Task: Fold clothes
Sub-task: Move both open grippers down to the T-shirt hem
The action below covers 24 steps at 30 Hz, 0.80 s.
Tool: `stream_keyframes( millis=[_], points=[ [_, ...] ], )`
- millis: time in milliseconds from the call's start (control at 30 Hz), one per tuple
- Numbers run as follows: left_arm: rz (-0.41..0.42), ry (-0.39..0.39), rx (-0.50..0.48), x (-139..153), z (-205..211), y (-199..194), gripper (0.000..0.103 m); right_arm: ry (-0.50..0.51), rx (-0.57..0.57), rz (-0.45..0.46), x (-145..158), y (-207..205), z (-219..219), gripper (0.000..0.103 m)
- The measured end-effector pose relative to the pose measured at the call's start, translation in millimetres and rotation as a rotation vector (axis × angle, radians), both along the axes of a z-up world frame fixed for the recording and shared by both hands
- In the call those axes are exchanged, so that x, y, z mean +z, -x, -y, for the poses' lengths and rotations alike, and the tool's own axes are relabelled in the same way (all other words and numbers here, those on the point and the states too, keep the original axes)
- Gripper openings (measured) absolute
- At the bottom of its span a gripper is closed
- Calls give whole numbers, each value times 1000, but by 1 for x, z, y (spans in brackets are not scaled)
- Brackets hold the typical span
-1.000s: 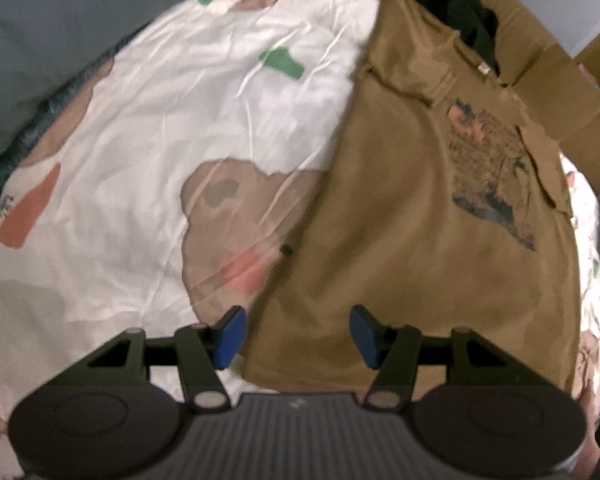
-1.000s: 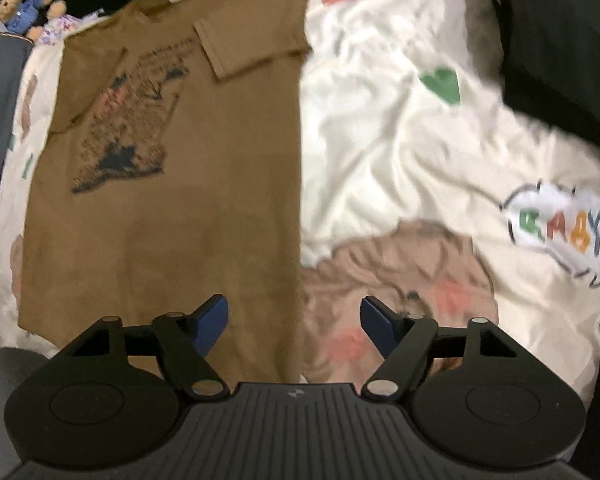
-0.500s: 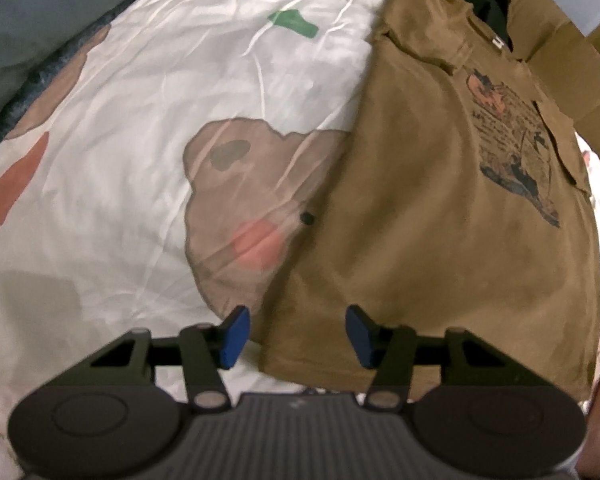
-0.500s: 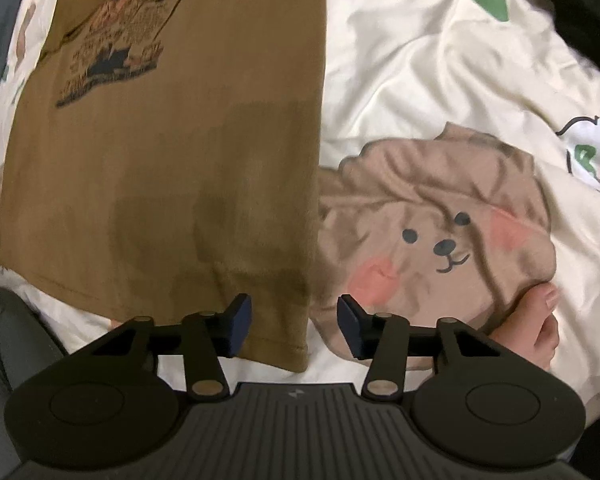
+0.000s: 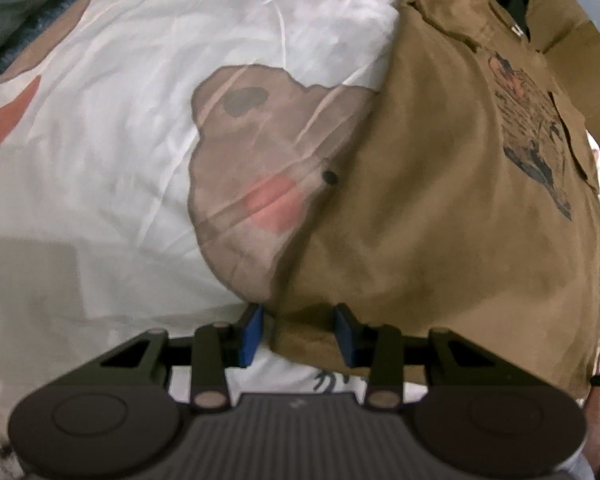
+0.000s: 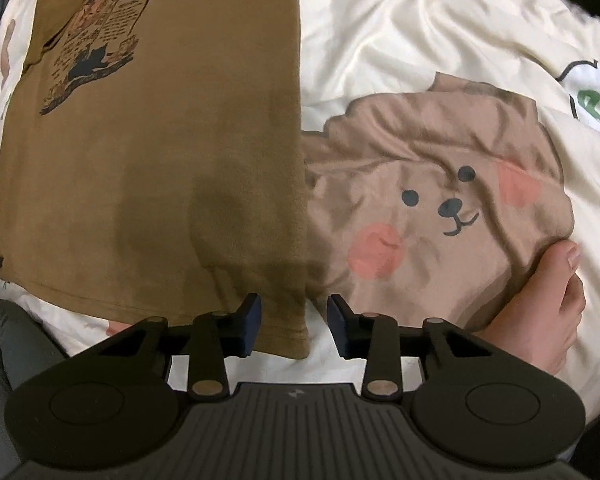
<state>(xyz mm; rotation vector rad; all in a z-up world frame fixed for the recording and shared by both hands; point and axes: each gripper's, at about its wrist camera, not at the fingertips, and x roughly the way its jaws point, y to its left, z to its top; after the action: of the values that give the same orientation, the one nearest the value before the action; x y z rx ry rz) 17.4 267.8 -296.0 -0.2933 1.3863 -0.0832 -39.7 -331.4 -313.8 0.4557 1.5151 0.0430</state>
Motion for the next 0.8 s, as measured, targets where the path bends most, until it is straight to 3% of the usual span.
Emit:
stream_keyframes(
  millis=[133, 300, 800],
  points=[
    [-5, 22, 17, -4, -3, 0, 35, -8, -16, -7, -6, 2, 0, 36],
    [3, 45, 35, -8, -4, 2, 34, -9, -21, -13, -13, 3, -6, 36],
    [11, 66, 33, -13, 5, 1, 40, -44, -45, -8, -24, 3, -13, 36]
  ],
)
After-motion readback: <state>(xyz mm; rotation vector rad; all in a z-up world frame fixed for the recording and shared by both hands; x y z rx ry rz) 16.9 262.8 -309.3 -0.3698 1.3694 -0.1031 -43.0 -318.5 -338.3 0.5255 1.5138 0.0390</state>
